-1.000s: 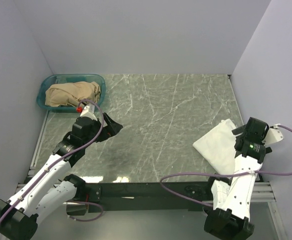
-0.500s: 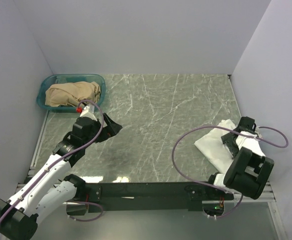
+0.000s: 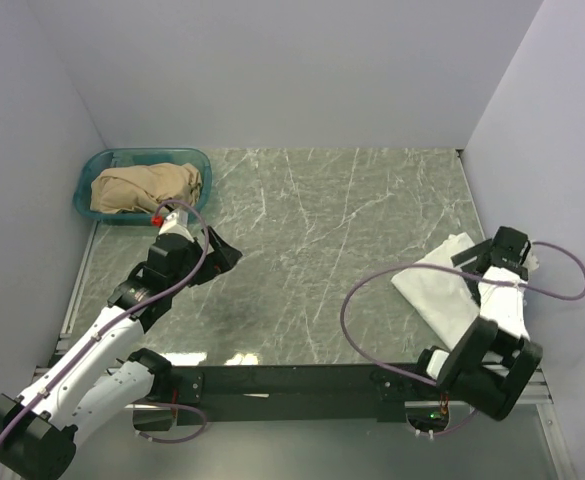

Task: Fold and stack the t-shirts
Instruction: Neatly place the folded tshirt to the corner

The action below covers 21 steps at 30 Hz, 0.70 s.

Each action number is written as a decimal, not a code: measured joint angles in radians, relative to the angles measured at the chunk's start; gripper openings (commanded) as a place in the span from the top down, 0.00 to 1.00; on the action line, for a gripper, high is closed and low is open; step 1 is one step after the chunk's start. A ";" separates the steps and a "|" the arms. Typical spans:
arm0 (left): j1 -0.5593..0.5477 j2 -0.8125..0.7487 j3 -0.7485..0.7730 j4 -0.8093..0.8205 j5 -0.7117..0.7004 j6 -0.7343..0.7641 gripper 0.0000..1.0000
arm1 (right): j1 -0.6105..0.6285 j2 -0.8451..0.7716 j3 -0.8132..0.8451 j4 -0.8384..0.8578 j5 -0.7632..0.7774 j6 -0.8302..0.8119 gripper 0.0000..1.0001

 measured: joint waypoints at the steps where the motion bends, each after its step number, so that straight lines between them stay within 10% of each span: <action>1: 0.000 0.000 0.002 -0.005 -0.006 0.000 0.01 | 0.002 -0.035 0.016 -0.006 -0.018 -0.014 0.06; 10: 0.000 -0.011 0.054 -0.064 -0.064 -0.014 0.00 | 0.048 -0.362 0.146 -0.025 -0.181 -0.172 0.05; 21: 0.000 -0.069 0.091 -0.208 -0.142 -0.047 0.01 | 0.449 -0.285 0.056 -0.071 0.039 -0.157 0.04</action>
